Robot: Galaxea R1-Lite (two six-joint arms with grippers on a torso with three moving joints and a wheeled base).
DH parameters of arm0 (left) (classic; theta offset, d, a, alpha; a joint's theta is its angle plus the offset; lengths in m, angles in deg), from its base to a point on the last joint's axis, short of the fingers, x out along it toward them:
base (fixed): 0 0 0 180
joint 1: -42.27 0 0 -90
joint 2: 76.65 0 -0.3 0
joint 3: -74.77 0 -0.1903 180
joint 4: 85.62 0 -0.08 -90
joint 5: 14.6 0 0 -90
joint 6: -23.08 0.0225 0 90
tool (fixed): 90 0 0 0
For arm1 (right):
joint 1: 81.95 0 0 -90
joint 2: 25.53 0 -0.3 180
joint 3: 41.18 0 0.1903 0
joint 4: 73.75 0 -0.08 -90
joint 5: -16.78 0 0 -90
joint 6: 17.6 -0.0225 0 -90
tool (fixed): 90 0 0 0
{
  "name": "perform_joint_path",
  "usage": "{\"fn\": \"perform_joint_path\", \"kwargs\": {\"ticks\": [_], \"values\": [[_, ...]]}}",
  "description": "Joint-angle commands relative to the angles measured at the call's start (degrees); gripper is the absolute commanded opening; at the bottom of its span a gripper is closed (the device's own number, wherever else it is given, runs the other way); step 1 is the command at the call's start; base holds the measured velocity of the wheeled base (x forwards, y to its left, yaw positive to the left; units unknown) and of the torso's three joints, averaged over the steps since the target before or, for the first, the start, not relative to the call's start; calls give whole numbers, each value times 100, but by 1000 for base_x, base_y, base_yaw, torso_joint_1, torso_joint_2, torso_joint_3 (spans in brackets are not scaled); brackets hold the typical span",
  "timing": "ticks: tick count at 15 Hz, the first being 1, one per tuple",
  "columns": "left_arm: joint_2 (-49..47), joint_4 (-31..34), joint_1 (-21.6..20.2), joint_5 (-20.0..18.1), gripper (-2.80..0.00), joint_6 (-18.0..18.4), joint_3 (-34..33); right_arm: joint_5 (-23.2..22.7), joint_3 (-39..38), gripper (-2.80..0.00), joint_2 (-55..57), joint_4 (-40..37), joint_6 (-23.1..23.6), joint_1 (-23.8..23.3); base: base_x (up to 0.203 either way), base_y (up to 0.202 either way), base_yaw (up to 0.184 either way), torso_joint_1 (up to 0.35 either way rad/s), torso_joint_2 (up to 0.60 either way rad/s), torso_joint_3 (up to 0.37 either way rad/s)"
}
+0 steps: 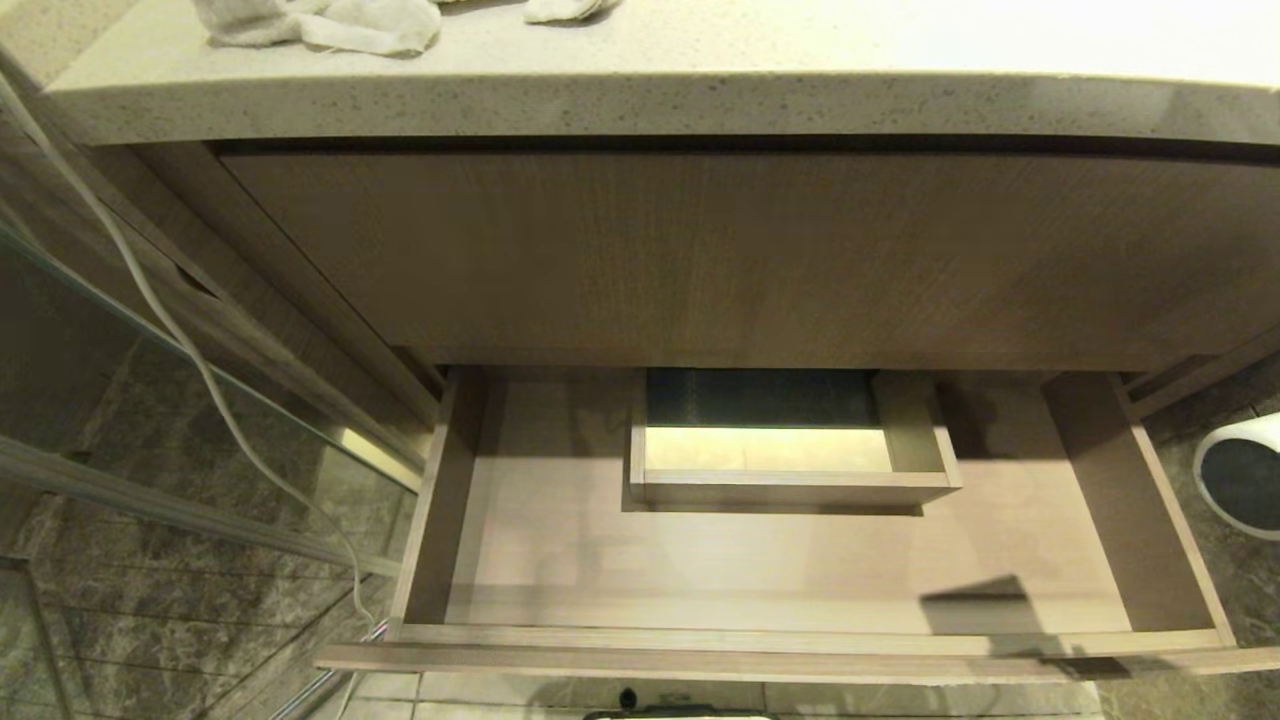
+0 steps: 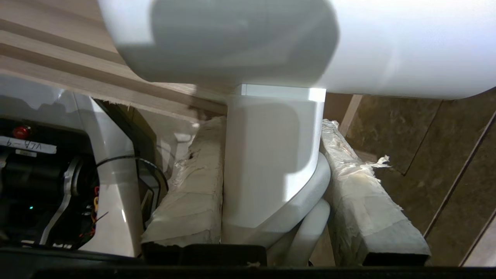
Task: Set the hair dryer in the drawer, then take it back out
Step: Put it into the drawer
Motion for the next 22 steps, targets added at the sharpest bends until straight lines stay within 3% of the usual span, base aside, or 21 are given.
{"fn": "perform_joint_path", "kwargs": {"ticks": [1, 7, 16, 22], "values": [[0, 1, 0, 0, -280, 0, -6, -11, -52, -280, 111, -71, 24, 0, 0, 0, 0, 0, 0, 0], [0, 1, 0, 0, -280, 0, -5, -45, -137, -280, 234, 17, 32, 17, 0, 0, 0, -13, 24, 13], [0, 1, 0, 0, -280, 0, 0, -25, -301, -280, 190, 52, 33, 17, 0, 0, 0, -204, 409, 210], [0, 1, 0, 0, -280, 0, -5, -29, -350, -280, 349, 204, 41, 34, 0, 0, 0, -76, 153, 74]]}}
